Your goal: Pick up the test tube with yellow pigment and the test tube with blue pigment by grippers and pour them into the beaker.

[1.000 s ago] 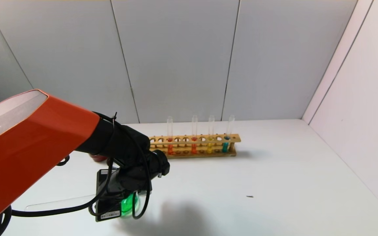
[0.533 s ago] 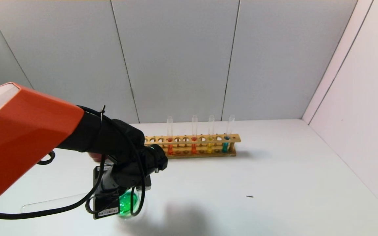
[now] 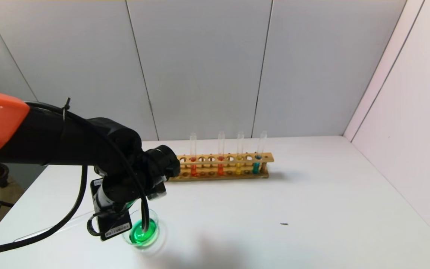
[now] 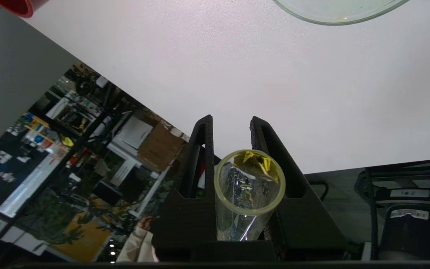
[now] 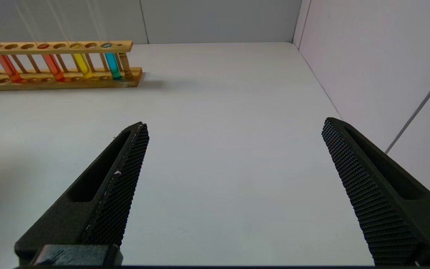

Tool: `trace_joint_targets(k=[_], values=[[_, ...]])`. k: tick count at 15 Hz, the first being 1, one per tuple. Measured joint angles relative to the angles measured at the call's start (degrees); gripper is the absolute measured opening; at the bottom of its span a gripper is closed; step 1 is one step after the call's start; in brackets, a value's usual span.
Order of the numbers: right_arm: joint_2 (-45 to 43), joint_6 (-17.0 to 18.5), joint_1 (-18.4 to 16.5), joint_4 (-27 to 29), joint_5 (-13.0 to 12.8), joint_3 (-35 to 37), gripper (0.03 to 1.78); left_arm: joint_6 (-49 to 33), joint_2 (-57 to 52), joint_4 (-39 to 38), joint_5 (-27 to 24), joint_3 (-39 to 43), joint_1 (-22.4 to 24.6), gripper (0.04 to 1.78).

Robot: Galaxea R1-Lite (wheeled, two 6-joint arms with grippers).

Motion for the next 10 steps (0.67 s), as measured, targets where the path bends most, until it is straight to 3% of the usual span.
trace_joint_targets(k=[3,10], values=[[0.00,0.02,0.00,-0.02,0.00,0.00,1.70,-6.68,-2.29,-0.67,-2.15,0.27,1.19,0.37],[0.00,0.00,0.02,-0.02,0.02,0.00,1.70,-11.00,-7.36,-15.99,-5.78,2.01,6.01,0.37]])
